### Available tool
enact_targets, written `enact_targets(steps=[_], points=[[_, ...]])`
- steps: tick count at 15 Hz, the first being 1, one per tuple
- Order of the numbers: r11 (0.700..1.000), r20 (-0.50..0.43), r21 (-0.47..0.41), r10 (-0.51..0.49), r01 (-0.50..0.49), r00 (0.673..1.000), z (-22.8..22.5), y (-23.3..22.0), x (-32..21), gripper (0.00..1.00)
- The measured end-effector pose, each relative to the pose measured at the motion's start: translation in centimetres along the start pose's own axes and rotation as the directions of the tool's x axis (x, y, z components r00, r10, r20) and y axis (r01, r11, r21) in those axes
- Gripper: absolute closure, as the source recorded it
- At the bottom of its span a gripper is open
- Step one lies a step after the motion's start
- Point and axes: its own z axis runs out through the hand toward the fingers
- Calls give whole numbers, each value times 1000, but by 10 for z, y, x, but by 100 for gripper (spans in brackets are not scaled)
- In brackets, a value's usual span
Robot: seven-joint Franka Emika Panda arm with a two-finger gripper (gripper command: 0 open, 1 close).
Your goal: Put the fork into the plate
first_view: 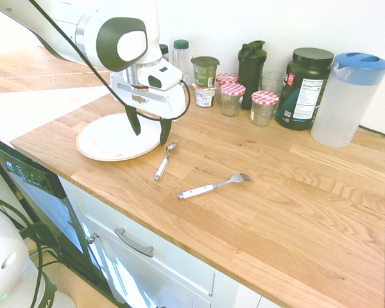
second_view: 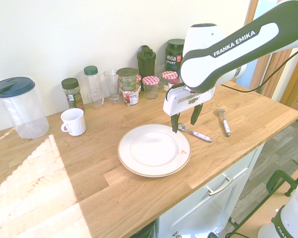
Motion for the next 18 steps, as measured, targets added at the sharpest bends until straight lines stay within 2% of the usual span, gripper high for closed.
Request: enact_targets(steps=[3,6,11,18], points=[[999,8,-8,40,-40,999,5,0,4,0],[988,1,-7,157,-157,988,3,4,5,0],[929,-16,4,370,-370,929,1,44,-6,0],[845,34,32,533,-534,845,-7,101,27,0]])
